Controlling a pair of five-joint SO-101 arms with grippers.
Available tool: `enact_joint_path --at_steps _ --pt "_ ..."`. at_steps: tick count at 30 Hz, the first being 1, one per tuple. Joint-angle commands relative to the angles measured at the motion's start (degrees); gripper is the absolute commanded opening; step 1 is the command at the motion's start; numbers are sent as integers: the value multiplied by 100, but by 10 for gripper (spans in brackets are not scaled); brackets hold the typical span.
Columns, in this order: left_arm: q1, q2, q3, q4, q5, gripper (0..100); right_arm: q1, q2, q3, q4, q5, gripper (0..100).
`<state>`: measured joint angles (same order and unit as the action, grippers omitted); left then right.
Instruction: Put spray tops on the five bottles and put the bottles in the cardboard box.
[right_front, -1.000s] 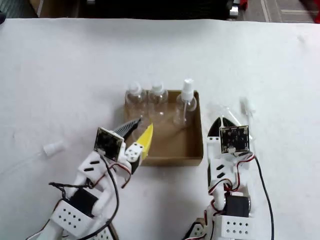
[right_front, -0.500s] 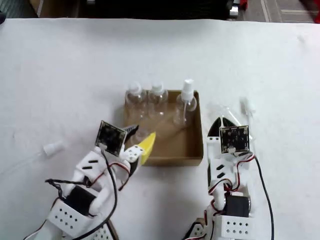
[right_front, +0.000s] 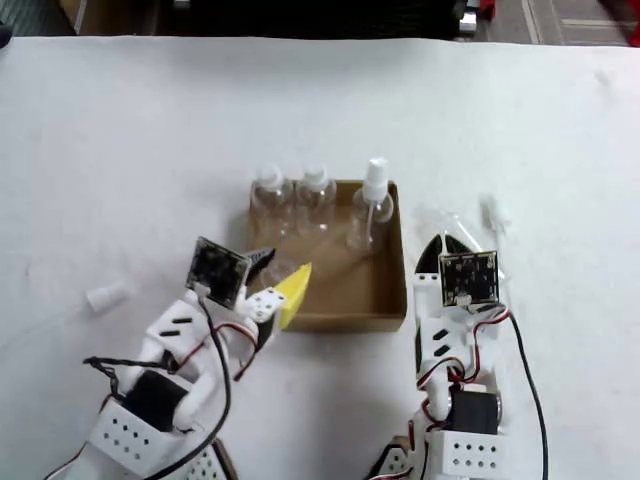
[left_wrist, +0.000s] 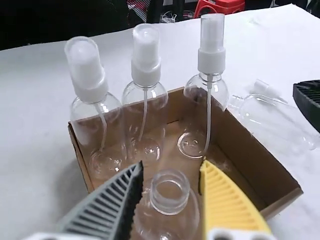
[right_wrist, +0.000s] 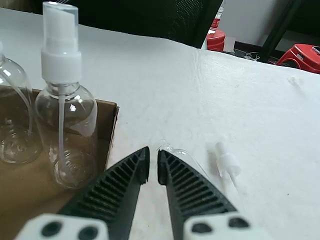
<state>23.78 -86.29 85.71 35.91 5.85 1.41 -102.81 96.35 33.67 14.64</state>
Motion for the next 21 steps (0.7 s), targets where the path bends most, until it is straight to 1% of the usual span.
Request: enact_joint_path --at_steps 1,3,7,9,13,15,17,19,21 --pt "-259 13 -782 527 431 177 4 -40 53 -145 70 17" --pt "-303 13 -844 571 633 177 4 -40 53 -145 70 17" --pt "-303 13 -1037 800 607 177 4 -40 53 -145 70 17" --pt "-356 13 -1407 1231 615 177 4 -40 53 -145 70 17" --pt "-760 13 -2409 2374 580 177 4 -40 53 -154 70 17" --pt "-910 13 -2673 2620 457 175 4 -40 53 -154 70 17" --pt "-1209 13 -2901 2629 53 173 4 -40 53 -154 70 18" --pt "-1780 13 -3182 2611 -193 173 31 -40 53 -163 70 18" --pt "-2387 13 -3437 2567 -273 173 31 -40 53 -163 70 18"
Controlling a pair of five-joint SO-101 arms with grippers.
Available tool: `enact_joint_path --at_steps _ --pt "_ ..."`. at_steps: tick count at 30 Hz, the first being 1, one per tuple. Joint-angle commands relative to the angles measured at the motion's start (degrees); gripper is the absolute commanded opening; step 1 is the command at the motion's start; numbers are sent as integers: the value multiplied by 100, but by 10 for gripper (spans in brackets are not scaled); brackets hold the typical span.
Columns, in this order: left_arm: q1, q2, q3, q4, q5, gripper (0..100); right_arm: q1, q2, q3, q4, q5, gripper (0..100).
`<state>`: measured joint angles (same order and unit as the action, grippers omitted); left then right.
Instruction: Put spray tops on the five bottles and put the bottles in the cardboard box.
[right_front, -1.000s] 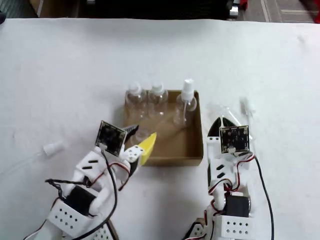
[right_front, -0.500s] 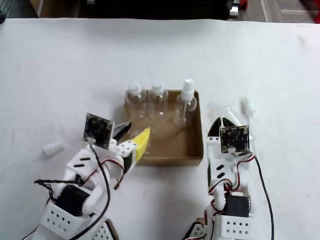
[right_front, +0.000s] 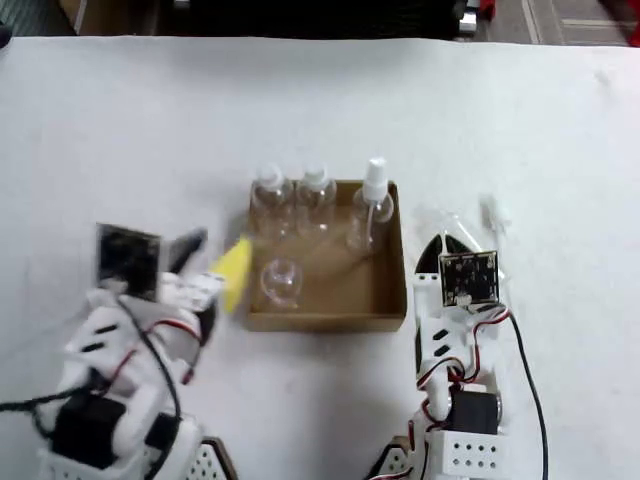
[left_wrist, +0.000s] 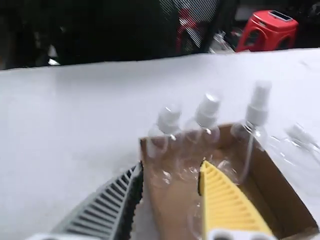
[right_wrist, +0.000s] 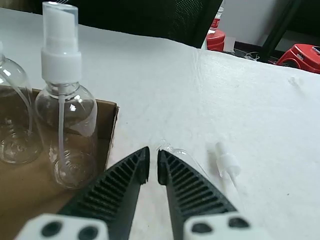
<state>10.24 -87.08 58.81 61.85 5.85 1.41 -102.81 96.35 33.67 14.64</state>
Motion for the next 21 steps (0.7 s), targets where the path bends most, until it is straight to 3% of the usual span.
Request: enact_joint_path --at_steps 1,4,8,10,18,21 --pt "-1279 101 -844 -26 -387 173 31 -40 53 -163 70 18" --pt "-1763 136 -897 -18 -1169 173 40 -40 53 -163 70 18" --pt "-2273 338 -888 18 -3218 172 40 -40 53 -180 70 18" --pt "-2774 716 -888 -9 -3895 172 40 -40 53 -189 70 18" --pt "-3996 4057 -1284 -62 -6119 138 40 -40 53 -189 79 18" --pt "-4374 5534 -1925 290 -7367 98 40 -40 53 -189 79 18"
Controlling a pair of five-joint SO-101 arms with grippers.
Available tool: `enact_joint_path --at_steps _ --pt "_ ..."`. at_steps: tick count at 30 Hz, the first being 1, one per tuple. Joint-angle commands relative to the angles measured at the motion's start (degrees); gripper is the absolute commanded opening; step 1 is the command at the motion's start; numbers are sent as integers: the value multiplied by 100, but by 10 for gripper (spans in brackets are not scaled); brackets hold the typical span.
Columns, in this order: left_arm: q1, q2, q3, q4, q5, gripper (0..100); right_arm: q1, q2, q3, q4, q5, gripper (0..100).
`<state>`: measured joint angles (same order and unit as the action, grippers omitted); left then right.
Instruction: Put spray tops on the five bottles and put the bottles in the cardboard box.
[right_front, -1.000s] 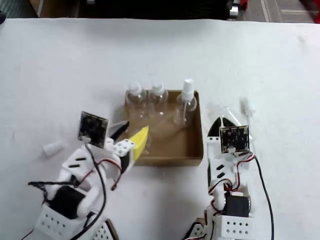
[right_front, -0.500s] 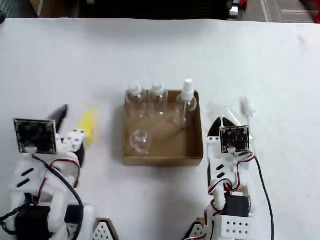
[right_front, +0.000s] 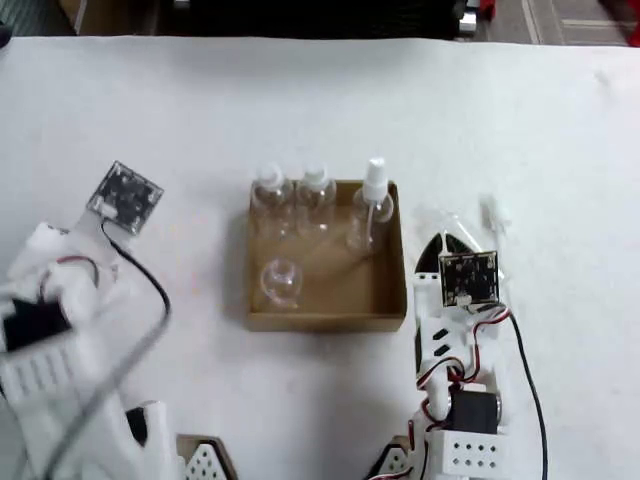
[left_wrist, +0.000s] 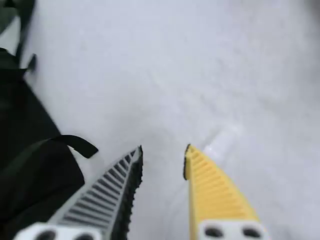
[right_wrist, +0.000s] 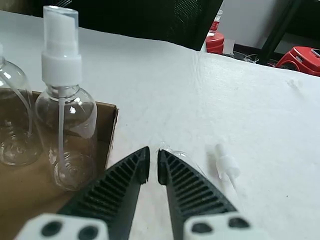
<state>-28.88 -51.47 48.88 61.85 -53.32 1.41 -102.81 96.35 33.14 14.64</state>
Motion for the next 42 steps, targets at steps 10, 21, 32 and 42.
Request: enact_joint_path --at_steps 10,21,32,42 --pt "-637 4919 -3349 2365 -2163 232 22 -40 53 -127 79 18" --pt "-391 5763 -3763 1820 -2708 213 13 -40 53 -119 79 18" --pt "-127 6211 -3235 932 -2708 211 31 -40 53 -127 79 18" --pt "-101 6958 -3270 791 -2708 210 40 -40 53 -136 79 18"
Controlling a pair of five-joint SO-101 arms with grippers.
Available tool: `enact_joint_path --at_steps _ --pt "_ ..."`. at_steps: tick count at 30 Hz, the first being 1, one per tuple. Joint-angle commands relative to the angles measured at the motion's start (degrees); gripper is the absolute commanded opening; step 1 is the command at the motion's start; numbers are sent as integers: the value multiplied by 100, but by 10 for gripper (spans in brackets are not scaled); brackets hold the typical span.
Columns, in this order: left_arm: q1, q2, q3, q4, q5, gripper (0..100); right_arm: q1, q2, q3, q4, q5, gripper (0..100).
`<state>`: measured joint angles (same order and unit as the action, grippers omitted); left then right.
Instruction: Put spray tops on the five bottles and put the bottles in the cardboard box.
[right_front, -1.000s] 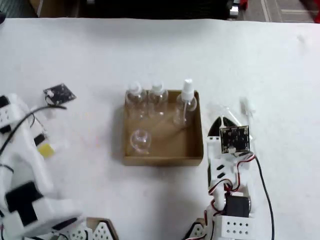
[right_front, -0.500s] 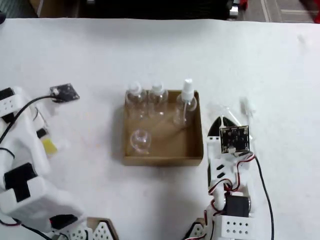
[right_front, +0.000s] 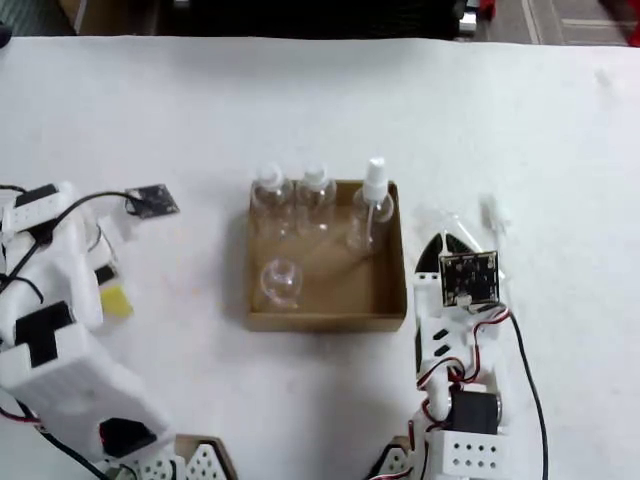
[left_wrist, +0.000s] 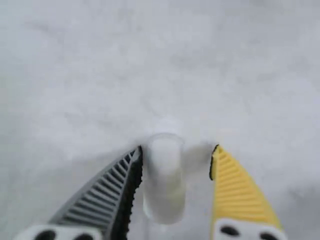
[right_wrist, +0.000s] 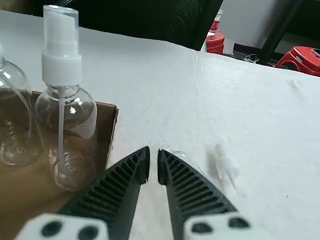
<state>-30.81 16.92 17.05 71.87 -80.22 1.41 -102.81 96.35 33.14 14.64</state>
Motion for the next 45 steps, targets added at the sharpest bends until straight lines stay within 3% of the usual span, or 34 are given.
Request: enact_joint_path --at_steps 1,3,8,18,23,27,31,34,41,45 --pt "92 171 -88 -264 -18 210 40 -40 53 -136 79 18" --pt "92 198 -88 -299 -18 190 40 -40 53 -136 79 18" --pt "224 163 -97 -202 -18 20 40 -40 53 -136 79 18" --pt "901 -690 -1090 1925 132 23 40 -40 53 -136 79 18" --pt "1490 -1719 -2558 3042 1565 23 40 -40 53 -136 79 18" --pt "2000 -2809 -3534 3033 2963 23 40 -48 53 -145 79 18" --pt "2624 -3829 -3912 3007 3789 23 48 -48 53 -145 79 18" --pt "3169 -4409 -3745 2840 4325 23 48 -48 53 -145 79 18" --pt "4330 -5446 -2690 1846 6857 23 48 -48 53 -145 79 18" --pt "4840 -6273 -1310 914 7218 23 48 -48 53 -145 79 18"
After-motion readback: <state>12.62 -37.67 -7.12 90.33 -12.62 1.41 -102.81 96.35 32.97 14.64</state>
